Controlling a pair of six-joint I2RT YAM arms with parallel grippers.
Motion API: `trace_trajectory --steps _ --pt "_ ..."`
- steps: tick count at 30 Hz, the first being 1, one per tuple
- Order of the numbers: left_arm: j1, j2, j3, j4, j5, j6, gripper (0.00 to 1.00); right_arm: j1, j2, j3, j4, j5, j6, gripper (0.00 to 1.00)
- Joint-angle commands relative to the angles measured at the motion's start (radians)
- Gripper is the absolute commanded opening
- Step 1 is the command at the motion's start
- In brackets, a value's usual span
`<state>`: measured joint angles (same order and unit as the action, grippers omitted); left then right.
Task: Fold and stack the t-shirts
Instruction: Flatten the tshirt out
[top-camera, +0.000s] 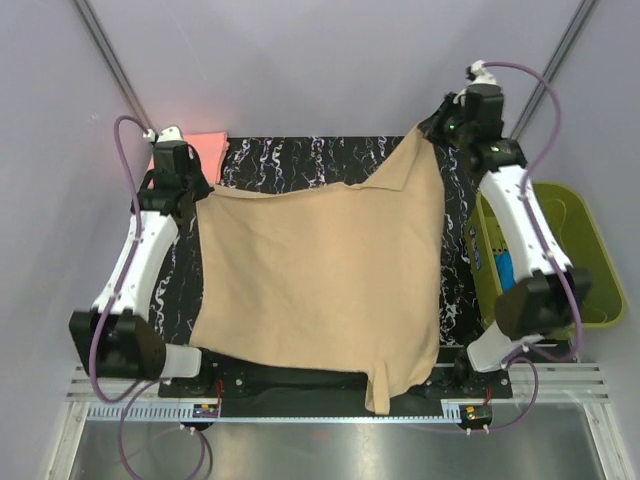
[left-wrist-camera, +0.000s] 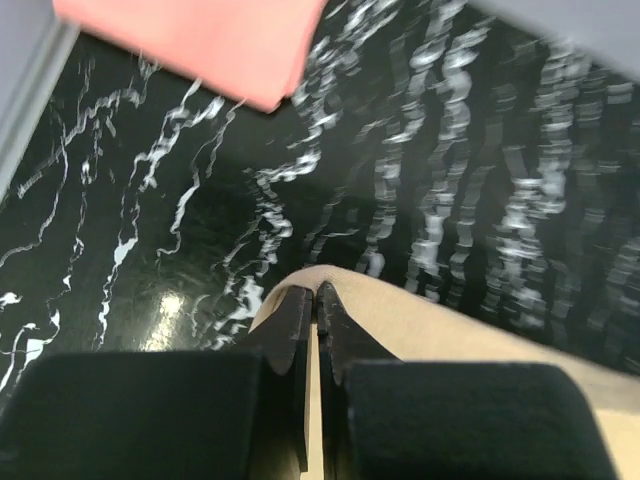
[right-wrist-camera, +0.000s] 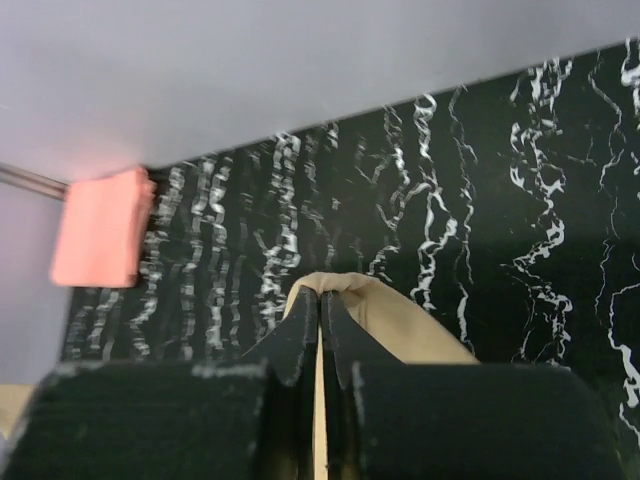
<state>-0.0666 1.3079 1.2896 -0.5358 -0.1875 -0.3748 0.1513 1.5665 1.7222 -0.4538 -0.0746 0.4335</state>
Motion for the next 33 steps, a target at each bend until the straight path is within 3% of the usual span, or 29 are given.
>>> trace_trajectory --steps 1,7,12,19,23,33 --pt "0.067 0.129 -0.013 0.230 0.060 0.019 0.00 -0.004 0.152 0.066 0.144 0.022 -0.076 0.00" --pt "0.151 0.469 0.135 0.244 0.174 0.005 0.00 -0.013 0.461 0.315 0.067 0.010 -0.075 0.00" --pt "0.154 0.557 0.209 0.243 0.181 0.016 0.00 -0.019 0.546 0.370 0.058 -0.017 -0.058 0.00" --pt "0.159 0.574 0.240 0.212 0.181 0.031 0.00 -0.019 0.546 0.349 0.001 -0.045 -0.036 0.00" --pt "0.159 0.565 0.220 0.188 0.154 0.025 0.00 -0.021 0.514 0.335 -0.069 0.016 -0.032 0.00" --pt "0.159 0.560 0.189 0.063 0.103 0.030 0.00 -0.024 0.340 0.186 -0.219 0.062 0.010 0.00"
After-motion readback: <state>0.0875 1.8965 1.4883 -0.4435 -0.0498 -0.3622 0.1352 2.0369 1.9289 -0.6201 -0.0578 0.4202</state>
